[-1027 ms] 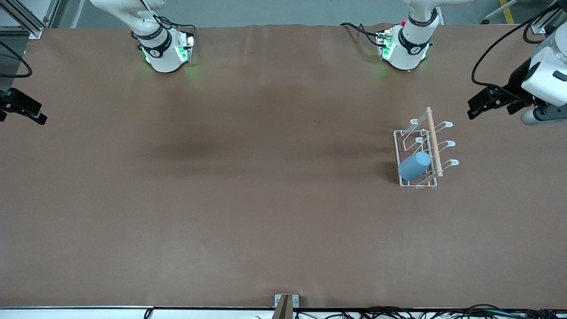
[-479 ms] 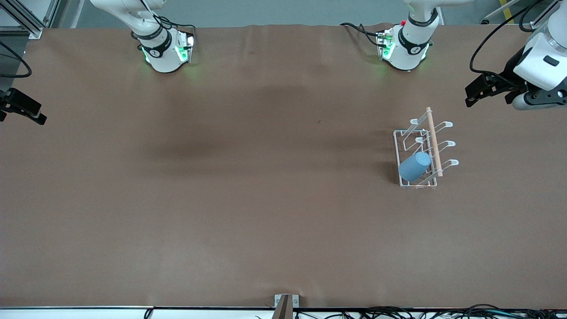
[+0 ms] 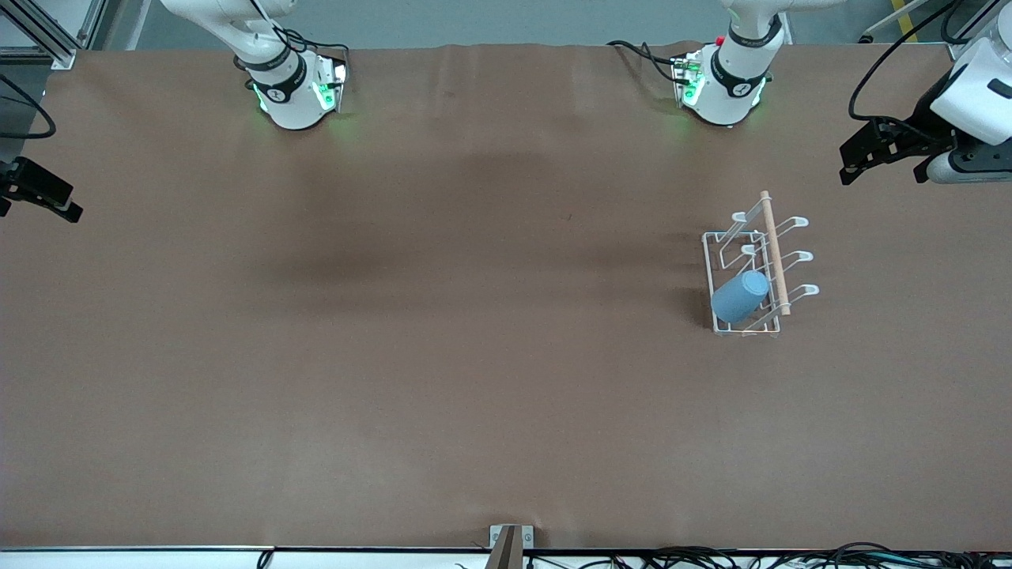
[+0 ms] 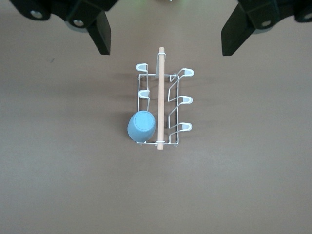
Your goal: Hang cup on cup holder
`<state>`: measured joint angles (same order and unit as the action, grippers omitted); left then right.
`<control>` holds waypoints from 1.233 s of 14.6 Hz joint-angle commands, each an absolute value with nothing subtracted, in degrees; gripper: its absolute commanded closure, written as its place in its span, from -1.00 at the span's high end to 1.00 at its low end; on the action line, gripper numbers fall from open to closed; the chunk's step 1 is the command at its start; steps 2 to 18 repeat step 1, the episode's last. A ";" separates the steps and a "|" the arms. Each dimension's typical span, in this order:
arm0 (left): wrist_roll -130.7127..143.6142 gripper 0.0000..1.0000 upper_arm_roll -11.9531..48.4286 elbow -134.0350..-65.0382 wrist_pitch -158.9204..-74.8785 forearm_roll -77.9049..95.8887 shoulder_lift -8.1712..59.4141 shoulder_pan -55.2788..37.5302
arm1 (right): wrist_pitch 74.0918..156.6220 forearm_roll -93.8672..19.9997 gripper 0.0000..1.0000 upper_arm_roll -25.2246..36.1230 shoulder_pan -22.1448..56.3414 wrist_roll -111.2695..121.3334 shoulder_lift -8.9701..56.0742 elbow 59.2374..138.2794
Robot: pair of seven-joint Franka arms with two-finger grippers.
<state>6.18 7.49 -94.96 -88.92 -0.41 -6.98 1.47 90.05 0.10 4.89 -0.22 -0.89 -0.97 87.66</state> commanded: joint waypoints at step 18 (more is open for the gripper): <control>5.54 1.00 6.94 -93.25 -87.63 -0.44 -5.72 0.97 | 90.35 1.05 1.00 4.13 -0.97 -1.76 -2.29 88.95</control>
